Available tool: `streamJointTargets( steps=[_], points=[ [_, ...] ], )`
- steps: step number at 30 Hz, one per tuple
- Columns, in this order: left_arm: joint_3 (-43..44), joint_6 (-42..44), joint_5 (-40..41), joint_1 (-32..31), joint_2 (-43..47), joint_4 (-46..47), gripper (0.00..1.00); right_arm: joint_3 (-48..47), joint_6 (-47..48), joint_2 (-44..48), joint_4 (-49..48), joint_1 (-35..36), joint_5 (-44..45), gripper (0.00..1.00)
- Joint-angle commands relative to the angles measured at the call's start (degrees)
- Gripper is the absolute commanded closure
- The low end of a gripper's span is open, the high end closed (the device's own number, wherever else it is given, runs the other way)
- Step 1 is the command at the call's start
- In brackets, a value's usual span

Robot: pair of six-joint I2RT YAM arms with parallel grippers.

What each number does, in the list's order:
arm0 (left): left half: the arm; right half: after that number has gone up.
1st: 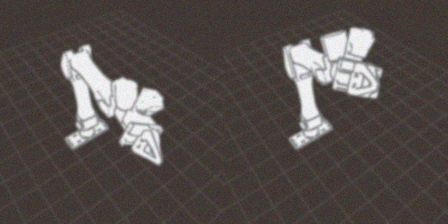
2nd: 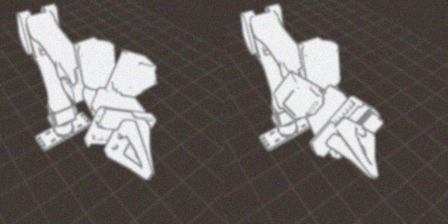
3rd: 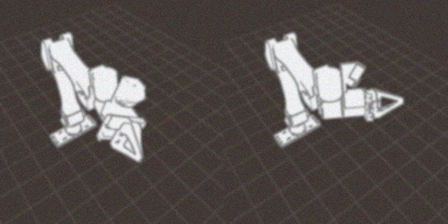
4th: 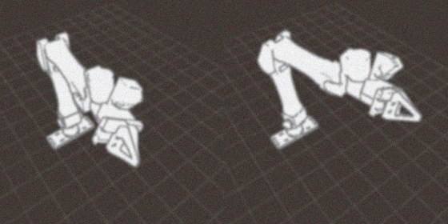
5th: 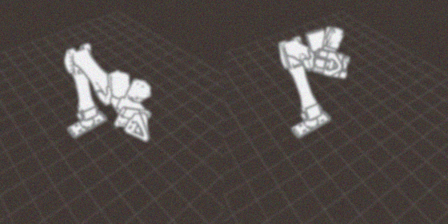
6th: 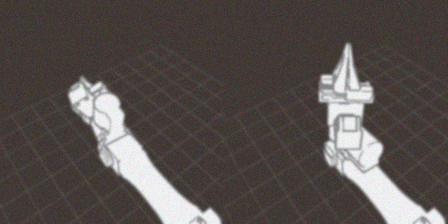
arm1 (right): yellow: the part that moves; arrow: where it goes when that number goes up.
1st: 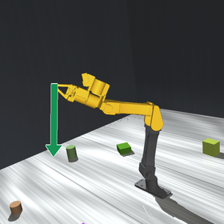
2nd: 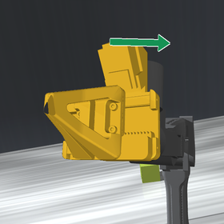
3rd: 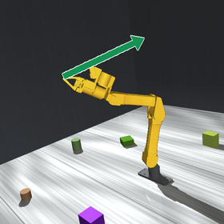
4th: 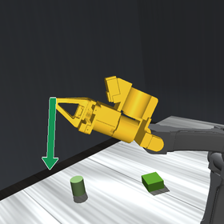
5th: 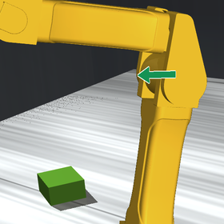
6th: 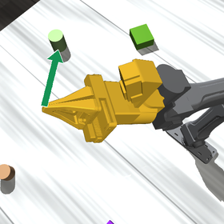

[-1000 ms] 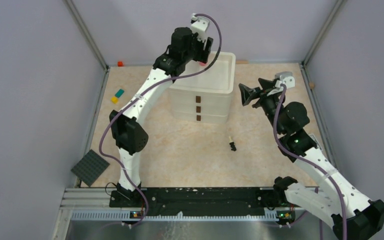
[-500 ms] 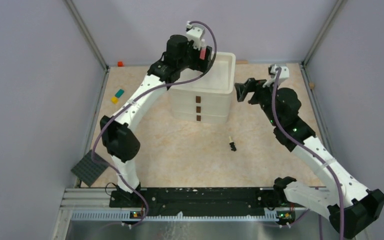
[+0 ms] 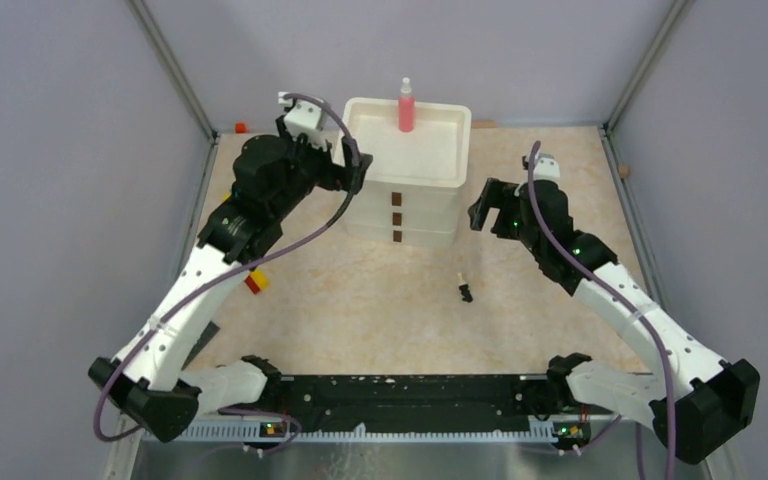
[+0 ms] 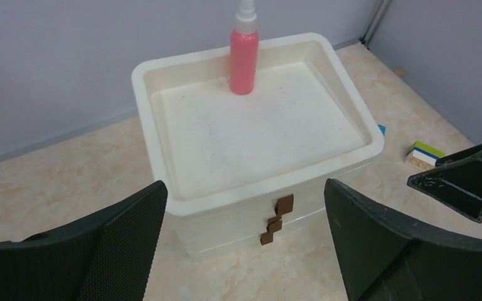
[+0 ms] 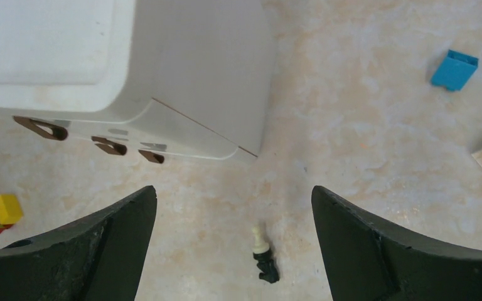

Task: Organize the makeup
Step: Reset both arms

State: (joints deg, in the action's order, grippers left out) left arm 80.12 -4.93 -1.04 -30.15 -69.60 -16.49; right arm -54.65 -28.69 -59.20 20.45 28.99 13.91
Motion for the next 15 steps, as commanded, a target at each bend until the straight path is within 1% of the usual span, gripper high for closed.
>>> streamJointTargets(
  steps=[1, 3, 4, 6, 8, 10, 12, 15],
  points=[
    [-7.84, -2.94, 8.69, -0.08, 5.77, -6.08, 0.01, -0.37, -0.67, -0.55, 6.47, -0.34, 3.65, 0.09],
    [-12.65, -6.15, 13.88, -0.08, 9.48, -9.10, 0.01, -0.16, -2.07, -0.77, 9.80, -0.34, 6.50, 0.08],
    [-15.48, -7.13, 14.96, -0.08, 11.54, -9.78, 0.01, 0.12, -2.60, -0.79, 11.27, -0.34, 6.94, 0.08],
    [-20.06, -10.44, 15.67, -0.04, 15.02, -11.44, 0.01, 1.32, -2.47, -0.97, 13.42, -0.34, 5.13, 0.08],
    [-23.68, -13.97, 15.21, -0.06, 17.55, -12.91, 0.01, 2.72, -0.70, -1.19, 13.99, -0.34, 0.42, 0.08],
    [-26.83, -16.51, 15.33, -0.06, 19.77, -13.56, 0.01, 3.18, -2.23, -1.49, 15.14, -0.34, -0.58, 0.07],
    [-29.38, -17.80, 15.63, -0.04, 21.94, -13.08, 0.01, 3.22, -2.80, -1.10, 15.47, -0.34, -0.12, 0.07],
    [-30.36, -18.95, 17.09, -0.06, 24.30, -13.53, 0.01, 3.06, -4.86, 0.58, 16.59, -0.34, 4.00, 0.06]
  ],
)
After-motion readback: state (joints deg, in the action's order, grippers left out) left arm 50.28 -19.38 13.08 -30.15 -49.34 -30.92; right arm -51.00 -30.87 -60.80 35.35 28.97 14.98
